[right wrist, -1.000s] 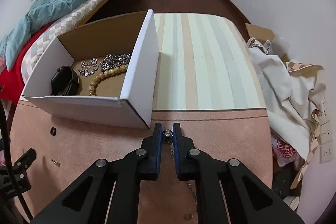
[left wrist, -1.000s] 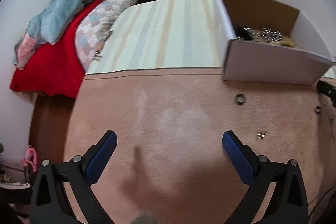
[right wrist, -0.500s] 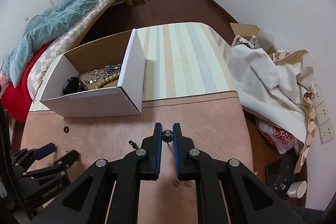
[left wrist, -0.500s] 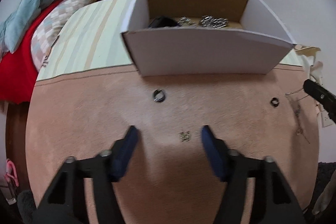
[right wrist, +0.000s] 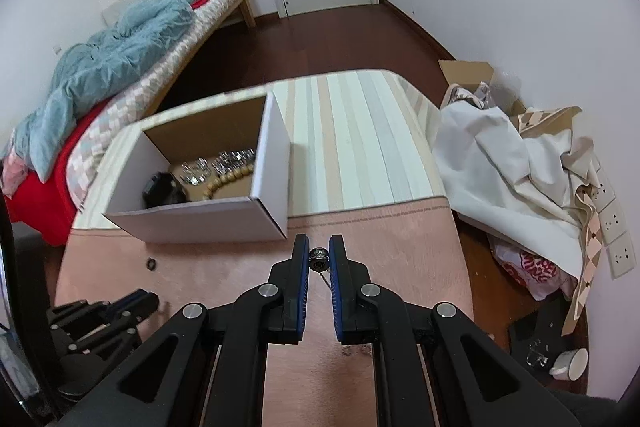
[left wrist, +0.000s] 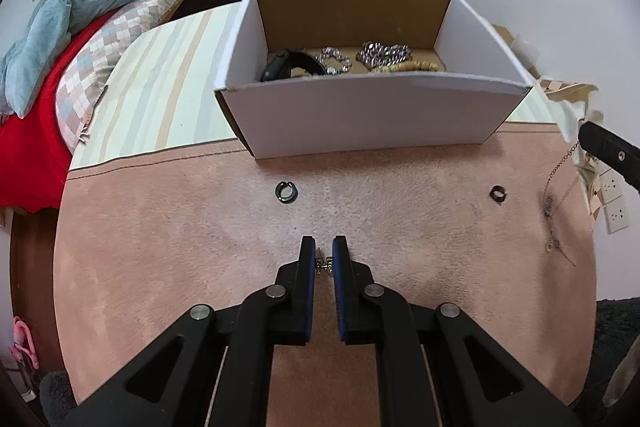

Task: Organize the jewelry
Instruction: 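Grasp a small silver earring with the left tool while the right tool lifts the ring, then carry both items over the box and open both tools to drop them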

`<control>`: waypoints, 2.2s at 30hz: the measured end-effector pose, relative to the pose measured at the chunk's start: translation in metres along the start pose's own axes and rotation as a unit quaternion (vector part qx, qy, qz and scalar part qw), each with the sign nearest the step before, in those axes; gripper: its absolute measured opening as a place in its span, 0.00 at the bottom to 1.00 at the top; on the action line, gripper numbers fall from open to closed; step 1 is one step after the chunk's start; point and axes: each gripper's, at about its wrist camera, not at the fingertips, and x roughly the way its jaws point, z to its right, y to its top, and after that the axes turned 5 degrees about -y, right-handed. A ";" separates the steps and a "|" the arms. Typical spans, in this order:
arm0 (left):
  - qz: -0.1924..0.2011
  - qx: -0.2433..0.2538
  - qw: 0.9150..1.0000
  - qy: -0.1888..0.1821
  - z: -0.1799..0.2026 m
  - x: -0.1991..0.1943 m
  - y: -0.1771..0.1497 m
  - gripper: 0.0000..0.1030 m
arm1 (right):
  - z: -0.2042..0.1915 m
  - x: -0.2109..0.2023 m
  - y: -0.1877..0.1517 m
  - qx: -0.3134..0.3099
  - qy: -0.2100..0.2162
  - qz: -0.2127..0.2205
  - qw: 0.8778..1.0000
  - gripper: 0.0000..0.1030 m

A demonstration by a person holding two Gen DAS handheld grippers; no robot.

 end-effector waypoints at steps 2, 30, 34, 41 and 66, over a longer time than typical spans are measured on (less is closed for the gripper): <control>0.005 -0.006 1.000 -0.009 -0.004 -0.009 0.002 0.06 | -0.001 -0.010 0.004 0.001 0.006 0.008 1.000 0.10; 0.083 -0.037 0.993 -0.073 -0.041 -0.117 0.059 0.06 | -0.016 -0.118 0.066 0.008 0.102 0.081 0.991 0.10; 0.101 -0.033 0.991 -0.084 -0.044 -0.131 0.087 0.06 | -0.033 -0.143 0.099 -0.011 0.122 0.111 0.986 0.10; 0.094 -0.029 0.990 -0.102 -0.052 -0.123 0.128 0.06 | -0.067 -0.136 0.138 -0.044 0.131 0.114 0.984 0.10; -0.033 -0.059 0.995 -0.076 -0.069 -0.022 0.156 0.14 | -0.070 0.050 0.116 -0.043 0.102 -0.111 0.988 0.42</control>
